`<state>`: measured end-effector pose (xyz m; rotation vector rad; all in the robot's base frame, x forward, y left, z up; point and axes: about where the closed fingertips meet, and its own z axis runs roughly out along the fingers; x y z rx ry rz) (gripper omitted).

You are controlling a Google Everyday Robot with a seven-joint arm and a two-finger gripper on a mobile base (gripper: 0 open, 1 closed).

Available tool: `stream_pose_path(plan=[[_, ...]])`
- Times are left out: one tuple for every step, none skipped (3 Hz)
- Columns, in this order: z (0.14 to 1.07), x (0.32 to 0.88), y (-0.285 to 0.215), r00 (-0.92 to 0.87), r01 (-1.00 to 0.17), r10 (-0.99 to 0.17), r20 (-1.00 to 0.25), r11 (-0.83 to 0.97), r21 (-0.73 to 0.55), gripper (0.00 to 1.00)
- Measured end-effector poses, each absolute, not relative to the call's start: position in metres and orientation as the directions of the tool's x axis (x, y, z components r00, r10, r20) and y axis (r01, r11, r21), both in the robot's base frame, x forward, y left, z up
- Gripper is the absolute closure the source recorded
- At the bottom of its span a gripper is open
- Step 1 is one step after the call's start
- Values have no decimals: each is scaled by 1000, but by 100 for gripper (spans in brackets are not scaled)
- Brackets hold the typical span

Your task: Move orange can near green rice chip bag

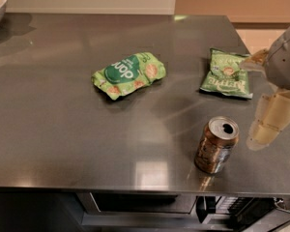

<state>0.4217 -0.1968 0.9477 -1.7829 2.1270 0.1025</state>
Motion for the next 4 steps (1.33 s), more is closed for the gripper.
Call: stream_pose_path(plan=[[930,412,-189,-100,-978,-927,-362,159,-138,0],[917,401,-181,-49,-988,-912,-407,104,-114,0],[907,396,-177,-22,-992,-897,-441,75,-101,0],[901,394,-170,1,-994,-881,-474,50,-95,0]])
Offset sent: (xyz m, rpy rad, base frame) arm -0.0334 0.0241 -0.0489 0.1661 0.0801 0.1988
